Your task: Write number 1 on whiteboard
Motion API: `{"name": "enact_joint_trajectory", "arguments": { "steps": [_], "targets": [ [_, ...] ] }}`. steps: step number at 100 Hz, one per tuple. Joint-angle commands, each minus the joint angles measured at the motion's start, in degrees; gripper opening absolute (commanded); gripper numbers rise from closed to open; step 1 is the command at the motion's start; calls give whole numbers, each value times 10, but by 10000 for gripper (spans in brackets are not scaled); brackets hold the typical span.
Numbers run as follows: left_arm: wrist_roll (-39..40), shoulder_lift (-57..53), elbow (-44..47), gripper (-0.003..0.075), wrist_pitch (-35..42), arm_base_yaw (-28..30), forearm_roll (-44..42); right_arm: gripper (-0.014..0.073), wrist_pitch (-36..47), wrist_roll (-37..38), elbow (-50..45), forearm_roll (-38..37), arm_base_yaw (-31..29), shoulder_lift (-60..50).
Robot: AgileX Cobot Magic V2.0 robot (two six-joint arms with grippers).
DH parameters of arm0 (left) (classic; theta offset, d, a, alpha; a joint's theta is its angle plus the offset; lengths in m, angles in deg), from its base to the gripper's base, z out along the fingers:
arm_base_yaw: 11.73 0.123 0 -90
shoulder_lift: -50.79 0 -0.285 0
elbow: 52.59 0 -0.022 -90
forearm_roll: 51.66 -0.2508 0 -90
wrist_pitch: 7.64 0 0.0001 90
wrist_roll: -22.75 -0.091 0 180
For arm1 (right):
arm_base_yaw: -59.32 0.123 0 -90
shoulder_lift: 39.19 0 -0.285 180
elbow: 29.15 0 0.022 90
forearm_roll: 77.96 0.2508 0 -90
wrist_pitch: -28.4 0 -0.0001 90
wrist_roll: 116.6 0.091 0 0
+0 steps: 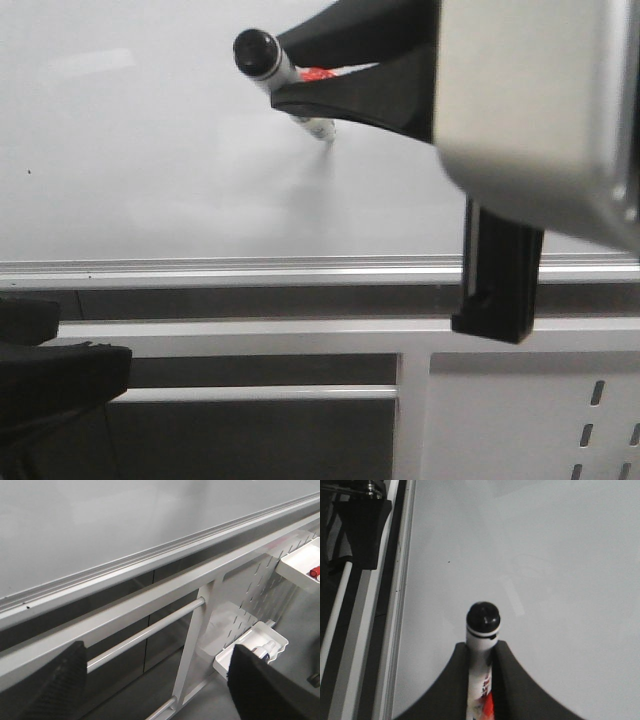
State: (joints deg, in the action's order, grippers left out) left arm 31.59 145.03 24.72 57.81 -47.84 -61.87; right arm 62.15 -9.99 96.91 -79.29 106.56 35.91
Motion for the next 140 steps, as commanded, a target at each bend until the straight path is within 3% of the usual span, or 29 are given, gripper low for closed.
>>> {"name": "enact_joint_trajectory", "arguments": {
  "steps": [1,74,101,140],
  "targets": [
    [-1,-7,15,526,126,-2,8,-79,43,-3,19,17,-5,2],
    [-1,-7,15,525,126,-2,8,-79,37,7,6,71,0,10],
    [-1,-7,15,522,126,-2,0,-79,58,7,6,123,99,-34],
    [-1,-7,15,475,126,-2,-17,-78,-12,7,-8,248,202,-79]
  ]
}}
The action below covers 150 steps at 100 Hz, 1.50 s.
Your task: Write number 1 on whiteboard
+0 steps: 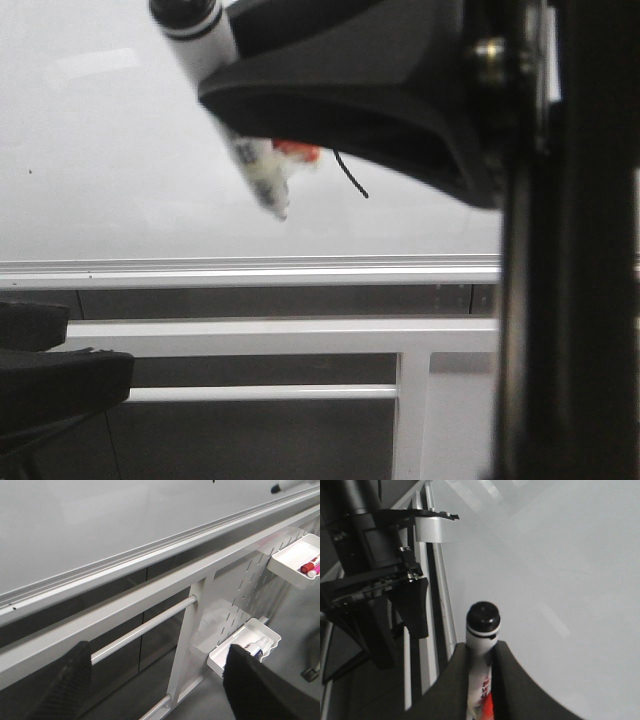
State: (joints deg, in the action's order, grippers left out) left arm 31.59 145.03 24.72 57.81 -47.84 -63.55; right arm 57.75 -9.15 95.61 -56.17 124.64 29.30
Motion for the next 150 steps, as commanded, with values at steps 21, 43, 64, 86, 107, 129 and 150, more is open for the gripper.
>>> {"name": "enact_joint_trajectory", "arguments": {
  "steps": [21,43,64,86,107,129,150],
  "targets": [
    [-1,-7,15,473,126,-2,0,-78,31,-1,-2,69,48,-13],
    [-1,-7,15,472,126,-2,0,-79,42,-1,-2,70,48,-13],
    [-1,-7,15,471,126,-2,0,-79,170,-1,-2,151,48,-13],
    [-1,-7,11,471,126,-2,-3,-79,229,-1,-2,257,47,-13],
    [-1,-7,0,471,126,-2,-10,-79,239,-1,6,334,47,-17],
    [-1,-7,0,471,126,-2,-32,-79,185,-1,28,384,47,-29],
    [-1,-7,0,471,126,-2,-42,-79,155,2,27,442,47,-32]
  ]
}}
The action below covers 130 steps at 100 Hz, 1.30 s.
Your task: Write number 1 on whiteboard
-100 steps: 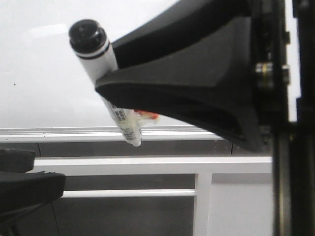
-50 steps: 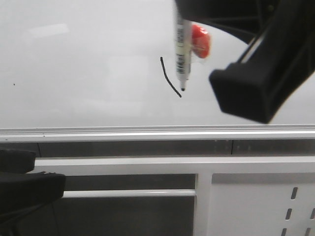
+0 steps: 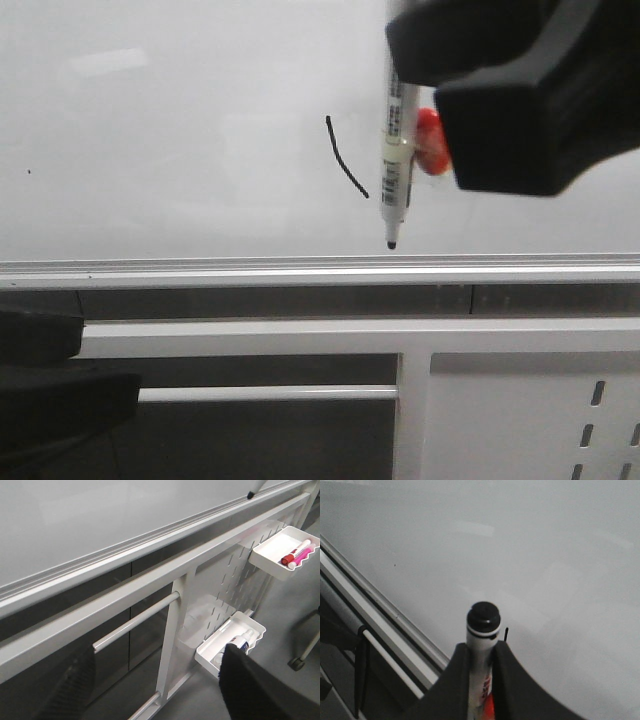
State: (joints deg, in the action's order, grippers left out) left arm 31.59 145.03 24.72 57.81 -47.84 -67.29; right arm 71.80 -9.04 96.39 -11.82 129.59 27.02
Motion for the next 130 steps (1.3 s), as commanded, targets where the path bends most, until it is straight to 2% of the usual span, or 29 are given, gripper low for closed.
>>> {"name": "enact_joint_trajectory", "arguments": {
  "steps": [1,14,31,77,105,130],
  "targets": [
    [-1,-7,-1,471,126,-2,-6,-79,13,3,19,-1,-2,-9],
    [-1,-7,-5,471,126,-2,-36,-79,-2,36,19,-6,-2,-9],
    [-1,-7,-21,471,126,-2,-76,-79,-23,40,32,-7,-2,-9],
    [-1,-8,-105,471,126,-2,-68,-79,-85,40,111,-17,-2,-9],
    [4,-8,-154,470,126,-2,-88,-79,-112,40,122,-17,-7,-9],
    [6,-20,-172,393,126,-2,-148,-79,-108,40,122,-17,-7,-8]
  ]
}}
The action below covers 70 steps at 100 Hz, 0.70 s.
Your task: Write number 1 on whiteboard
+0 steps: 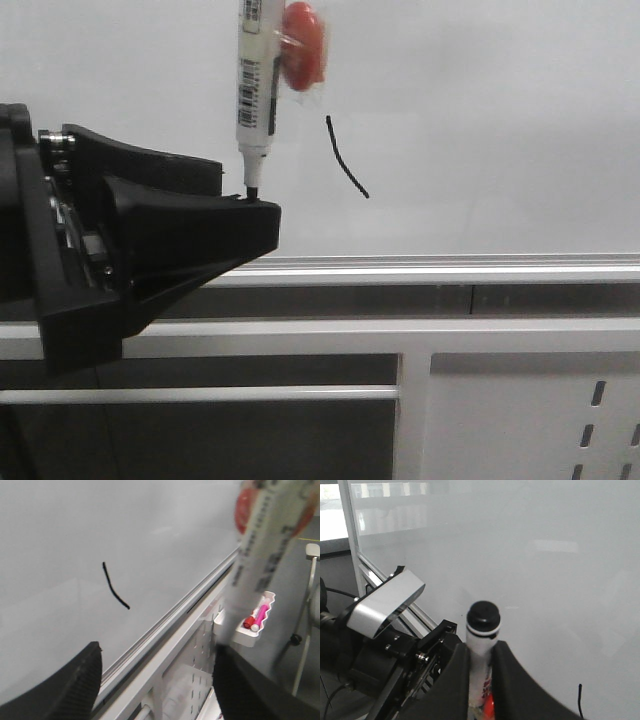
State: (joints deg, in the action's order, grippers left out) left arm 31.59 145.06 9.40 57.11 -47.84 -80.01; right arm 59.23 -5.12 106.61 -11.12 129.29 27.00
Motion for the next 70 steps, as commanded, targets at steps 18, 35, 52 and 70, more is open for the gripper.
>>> {"name": "enact_joint_trajectory", "arguments": {
  "steps": [18,35,52,70],
  "targets": [
    [20,-51,-34,336,133,-2,-45,-79,24,0,19,-24,-4,1],
    [24,-76,-43,309,133,-2,-48,-79,20,0,19,-24,-4,8],
    [24,-82,-45,247,133,-2,-51,-79,20,0,20,-24,-4,8],
    [24,-82,-45,79,133,-2,-60,-79,21,0,21,-32,-4,8]
  ]
}}
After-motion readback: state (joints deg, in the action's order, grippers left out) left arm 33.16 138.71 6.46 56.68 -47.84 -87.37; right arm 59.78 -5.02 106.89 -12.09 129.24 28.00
